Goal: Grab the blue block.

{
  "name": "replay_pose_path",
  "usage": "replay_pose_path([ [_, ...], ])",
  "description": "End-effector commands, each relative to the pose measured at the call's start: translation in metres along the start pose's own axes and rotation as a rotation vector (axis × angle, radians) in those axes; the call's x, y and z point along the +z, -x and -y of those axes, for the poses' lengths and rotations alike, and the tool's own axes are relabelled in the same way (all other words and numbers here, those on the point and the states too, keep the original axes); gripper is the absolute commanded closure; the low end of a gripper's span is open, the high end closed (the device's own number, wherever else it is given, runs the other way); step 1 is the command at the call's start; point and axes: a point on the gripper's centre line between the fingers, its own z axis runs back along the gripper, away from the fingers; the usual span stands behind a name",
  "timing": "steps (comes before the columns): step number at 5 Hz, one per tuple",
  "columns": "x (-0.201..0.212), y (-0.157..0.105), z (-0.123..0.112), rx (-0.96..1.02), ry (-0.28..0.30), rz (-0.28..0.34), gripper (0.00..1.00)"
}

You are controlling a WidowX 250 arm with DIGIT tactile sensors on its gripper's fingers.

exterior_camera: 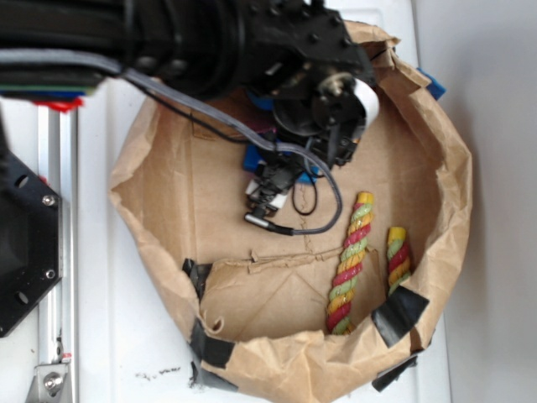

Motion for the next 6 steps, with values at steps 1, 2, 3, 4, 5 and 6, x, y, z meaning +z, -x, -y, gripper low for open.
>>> replay_pose_path([
  [1,-0.005,-0.008,0.004,-0.004,-0.024,0.011,0.57],
  [2,0.002,-0.005,0.004,0.000,-0.023,0.031,1.00],
  [3,0.008,-0.003,0.004,0.005,-0.022,0.047,1.00],
  [4,0.022,-0.001,0.005,0.018,-0.024,0.074,1.00],
  [5,0.061,0.002,0.012,0.065,-0.016,0.132,1.00],
  [6,0.098,-0.002,0.020,0.195,-0.136,0.165,1.00],
])
